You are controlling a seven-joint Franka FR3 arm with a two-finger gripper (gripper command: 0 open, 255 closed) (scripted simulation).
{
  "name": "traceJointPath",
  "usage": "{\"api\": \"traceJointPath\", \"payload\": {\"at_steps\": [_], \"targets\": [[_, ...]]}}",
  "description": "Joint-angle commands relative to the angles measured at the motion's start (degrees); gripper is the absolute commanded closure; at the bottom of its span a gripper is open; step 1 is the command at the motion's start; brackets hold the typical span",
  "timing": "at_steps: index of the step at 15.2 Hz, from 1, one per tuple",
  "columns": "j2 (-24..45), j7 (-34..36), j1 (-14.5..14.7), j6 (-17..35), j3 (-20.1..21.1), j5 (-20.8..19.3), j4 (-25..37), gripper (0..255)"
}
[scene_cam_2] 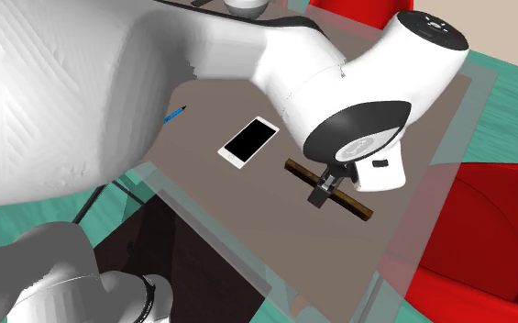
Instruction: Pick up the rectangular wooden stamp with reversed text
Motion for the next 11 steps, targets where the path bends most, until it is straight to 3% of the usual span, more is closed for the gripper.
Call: {"api": "traceJointPath", "payload": {"at_steps": [1,3,4,11], "targets": [[0.53,-0.03,0.02,2.12,0.0,0.1,-1.58,0],[0.52,-0.03,0.02,2.12,0.0,0.1,-1.59,0],[0.51,-0.07,0.0,2.13,-0.03,0.1,-1.6,255],[0.68,-0.1,0.01,2.16,-0.03,0.13,-1.48,255]]}}
